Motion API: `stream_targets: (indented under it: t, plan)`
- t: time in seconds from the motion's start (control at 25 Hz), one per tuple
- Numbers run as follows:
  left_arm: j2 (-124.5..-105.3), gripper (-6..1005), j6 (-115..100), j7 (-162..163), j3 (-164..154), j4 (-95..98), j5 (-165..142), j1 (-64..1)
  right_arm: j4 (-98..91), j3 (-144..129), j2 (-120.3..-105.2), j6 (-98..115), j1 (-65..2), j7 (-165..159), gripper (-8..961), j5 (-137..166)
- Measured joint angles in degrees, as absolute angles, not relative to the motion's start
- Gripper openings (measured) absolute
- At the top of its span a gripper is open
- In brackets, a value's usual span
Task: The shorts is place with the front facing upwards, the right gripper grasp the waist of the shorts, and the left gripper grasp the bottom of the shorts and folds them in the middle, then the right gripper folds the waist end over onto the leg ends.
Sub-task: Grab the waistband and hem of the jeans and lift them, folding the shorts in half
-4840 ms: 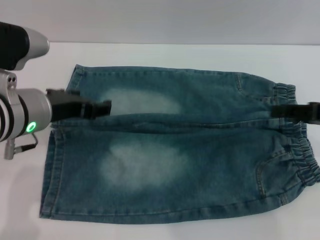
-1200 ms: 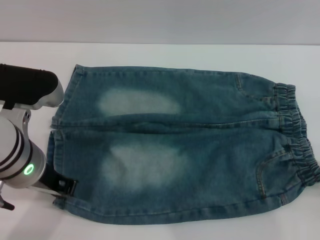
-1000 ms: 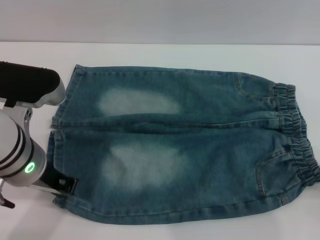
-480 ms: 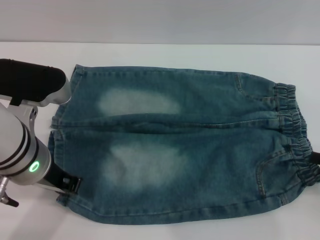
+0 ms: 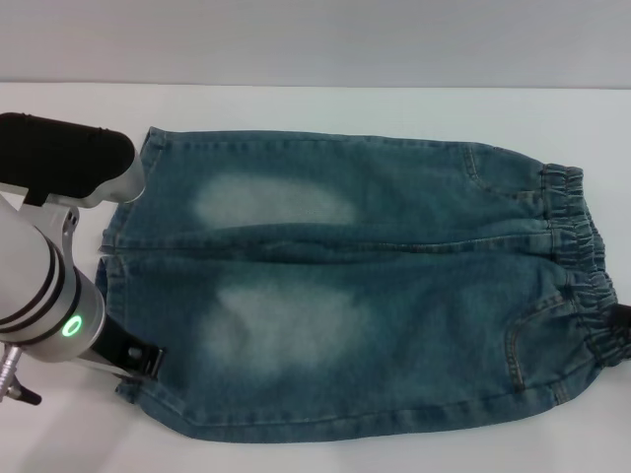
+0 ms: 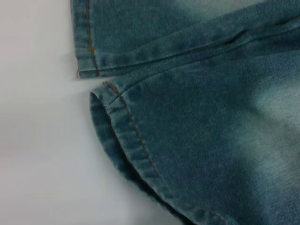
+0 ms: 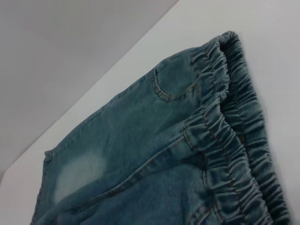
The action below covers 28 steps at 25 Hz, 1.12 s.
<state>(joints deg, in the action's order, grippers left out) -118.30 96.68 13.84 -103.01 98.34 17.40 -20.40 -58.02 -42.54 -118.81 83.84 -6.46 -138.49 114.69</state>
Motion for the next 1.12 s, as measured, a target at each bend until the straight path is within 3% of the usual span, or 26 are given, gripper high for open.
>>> stream_targets:
  t: [0.24, 0.4, 0.76, 1.12]
  plan:
    - [-118.3, 25, 96.53, 13.69, -103.01, 98.3, 17.4, -20.39, -57.06, -42.54, -118.82, 83.89, -6.41, -136.83, 303, 114.69]
    - [-118.25, 25, 96.01, 13.57, -102.97, 98.25, 17.41, -20.2, -57.67, -42.51, -118.89, 84.57, -6.27, -136.47, 71, 114.14]
    - [-118.17, 25, 96.06, 13.88, -102.82, 98.43, 17.83, -20.68, -57.92, -41.86, -118.91, 85.34, -6.0, -134.4, -1, 110.58]
    - [-118.28, 25, 96.82, 14.21, -102.51, 98.48, 17.95, -21.42, -54.09, -36.42, -118.77, 82.89, -5.63, -134.41, 49, 110.78]
